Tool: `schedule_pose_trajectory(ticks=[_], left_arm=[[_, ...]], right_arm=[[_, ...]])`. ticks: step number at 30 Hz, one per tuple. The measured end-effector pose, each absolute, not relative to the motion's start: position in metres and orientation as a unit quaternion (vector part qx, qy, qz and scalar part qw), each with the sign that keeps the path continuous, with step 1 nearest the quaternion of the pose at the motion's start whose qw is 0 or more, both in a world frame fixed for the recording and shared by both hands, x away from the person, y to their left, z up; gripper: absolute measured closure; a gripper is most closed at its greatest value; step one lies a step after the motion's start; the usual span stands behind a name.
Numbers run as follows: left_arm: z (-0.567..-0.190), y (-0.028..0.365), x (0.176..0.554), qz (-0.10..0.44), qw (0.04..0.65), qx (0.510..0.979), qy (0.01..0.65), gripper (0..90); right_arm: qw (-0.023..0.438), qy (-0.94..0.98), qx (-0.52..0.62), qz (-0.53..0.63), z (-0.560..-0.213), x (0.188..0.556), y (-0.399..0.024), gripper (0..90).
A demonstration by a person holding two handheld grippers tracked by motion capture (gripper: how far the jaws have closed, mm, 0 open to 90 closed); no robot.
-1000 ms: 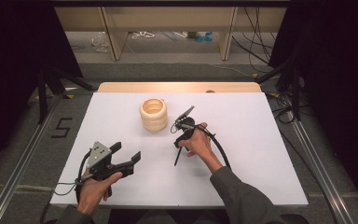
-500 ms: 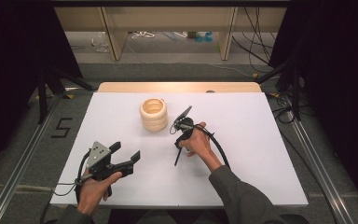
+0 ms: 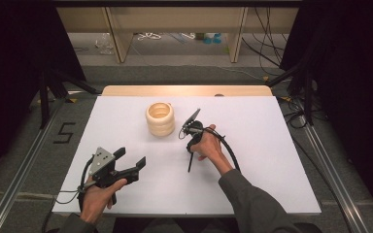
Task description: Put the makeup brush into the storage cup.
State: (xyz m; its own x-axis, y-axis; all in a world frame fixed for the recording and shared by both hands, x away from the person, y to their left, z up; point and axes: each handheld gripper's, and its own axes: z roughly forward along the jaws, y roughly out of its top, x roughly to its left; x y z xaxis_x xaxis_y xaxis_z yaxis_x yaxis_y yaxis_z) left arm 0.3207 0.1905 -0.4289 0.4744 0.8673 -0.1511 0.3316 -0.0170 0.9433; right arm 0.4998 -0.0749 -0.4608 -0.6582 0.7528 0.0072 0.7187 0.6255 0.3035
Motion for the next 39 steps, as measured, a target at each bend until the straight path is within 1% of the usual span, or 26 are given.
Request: schedule_pose_trajectory(ticks=[2, 3, 4, 5, 6, 10, 15, 21, 24, 30, 37, 39], left_arm=[[-0.429, 0.191, 0.321, 0.248, 0.539, 0.669, 0.449, 17.5], [-0.429, 0.191, 0.321, 0.248, 0.539, 0.669, 0.449, 17.5], [-0.429, 0.191, 0.321, 0.248, 0.539, 0.669, 0.449, 17.5], [-0.429, 0.191, 0.321, 0.248, 0.539, 0.669, 0.448, 17.5], [-0.429, 0.191, 0.321, 0.248, 0.539, 0.669, 0.448, 17.5], [-0.429, 0.19, 0.321, 0.248, 0.538, 0.669, 0.448, 17.5], [-0.429, 0.19, 0.321, 0.248, 0.539, 0.669, 0.447, 17.5], [-0.429, 0.19, 0.32, 0.248, 0.539, 0.671, 0.446, 17.6], [-0.429, 0.19, 0.321, 0.248, 0.539, 0.671, 0.445, 17.6], [-0.429, 0.19, 0.321, 0.248, 0.539, 0.67, 0.446, 17.6], [-0.429, 0.19, 0.321, 0.247, 0.539, 0.669, 0.447, 17.6], [-0.429, 0.19, 0.321, 0.247, 0.539, 0.67, 0.446, 17.6]], right_arm=[[0.063, 0.905, 0.398, 0.139, -0.461, 0.501, -0.075, 60.3], [0.058, 0.905, 0.4, 0.135, -0.46, 0.502, -0.075, 63.8], [0.058, 0.905, 0.4, 0.135, -0.46, 0.502, -0.075, 63.8], [0.058, 0.907, 0.396, 0.133, -0.46, 0.503, -0.076, 68.0], [0.058, 0.907, 0.396, 0.133, -0.46, 0.503, -0.076, 68.0], [0.047, 0.905, 0.4, 0.134, -0.459, 0.506, -0.081, 75.1], [0.042, 0.906, 0.399, 0.134, -0.459, 0.509, -0.084, 79.5], [0.039, 0.904, 0.403, 0.137, -0.459, 0.511, -0.086, 82.4], [0.041, 0.905, 0.401, 0.136, -0.459, 0.511, -0.086, 85.2], [0.039, 0.91, 0.394, 0.125, -0.458, 0.512, -0.085, 85.4], [0.048, 0.914, 0.384, 0.12, -0.458, 0.511, -0.082, 85.6], [0.044, 0.916, 0.381, 0.118, -0.457, 0.511, -0.082, 85.6]])
